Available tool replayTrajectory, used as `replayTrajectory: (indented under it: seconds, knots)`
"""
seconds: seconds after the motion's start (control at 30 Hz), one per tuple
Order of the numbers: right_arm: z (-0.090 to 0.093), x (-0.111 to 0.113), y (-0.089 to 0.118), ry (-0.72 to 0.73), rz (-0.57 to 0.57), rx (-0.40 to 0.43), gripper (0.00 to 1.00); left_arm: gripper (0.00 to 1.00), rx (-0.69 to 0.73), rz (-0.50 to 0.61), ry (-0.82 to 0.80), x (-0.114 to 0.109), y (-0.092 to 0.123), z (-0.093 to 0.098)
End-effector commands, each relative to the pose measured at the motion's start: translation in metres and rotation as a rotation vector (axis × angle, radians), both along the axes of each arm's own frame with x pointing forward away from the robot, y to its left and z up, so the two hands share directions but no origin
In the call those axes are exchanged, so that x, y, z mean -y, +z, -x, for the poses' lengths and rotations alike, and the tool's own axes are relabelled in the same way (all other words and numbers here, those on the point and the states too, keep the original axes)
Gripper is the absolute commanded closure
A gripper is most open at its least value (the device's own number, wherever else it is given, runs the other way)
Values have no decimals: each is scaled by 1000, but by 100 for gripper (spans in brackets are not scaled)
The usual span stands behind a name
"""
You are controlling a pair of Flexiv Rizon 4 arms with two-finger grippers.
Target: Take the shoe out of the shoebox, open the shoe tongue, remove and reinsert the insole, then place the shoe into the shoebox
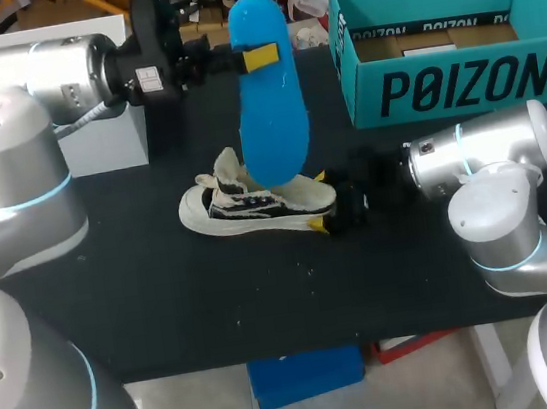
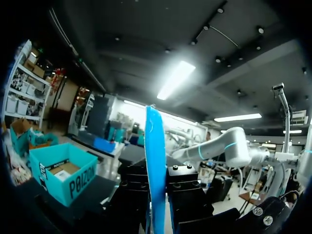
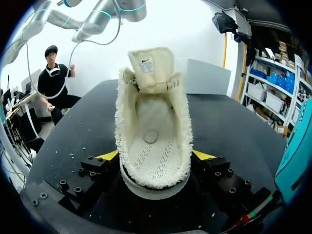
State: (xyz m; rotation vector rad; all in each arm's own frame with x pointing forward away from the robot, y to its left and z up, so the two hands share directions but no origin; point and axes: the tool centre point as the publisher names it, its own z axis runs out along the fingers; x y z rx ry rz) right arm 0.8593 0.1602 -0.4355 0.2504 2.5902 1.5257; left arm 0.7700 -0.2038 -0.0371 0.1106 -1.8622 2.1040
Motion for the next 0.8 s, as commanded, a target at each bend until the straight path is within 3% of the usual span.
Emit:
replayTrajectory:
  seconds: [0.03,0.17,0.2,0.27,0.3,0.57,0.8]
  knots:
    - [0,0,-1,0,1,-2,100,100,-9,-29,101,0,0,5]
    - [0,3,1,0,4,4,100,100,-9,-29,101,0,0,5]
    - [-1,7,4,-2,8,9,96,100,-9,-29,101,0,0,5]
    - [-2,15,10,-2,26,17,61,100,-9,-29,101,0,0,5]
    - [-2,19,14,0,33,21,0,100,-9,-29,101,0,0,5]
    - [0,53,42,66,186,17,0,100,-9,-29,101,0,0,5]
    - [-5,68,61,178,481,-36,0,100,-9,-29,101,0,0,5]
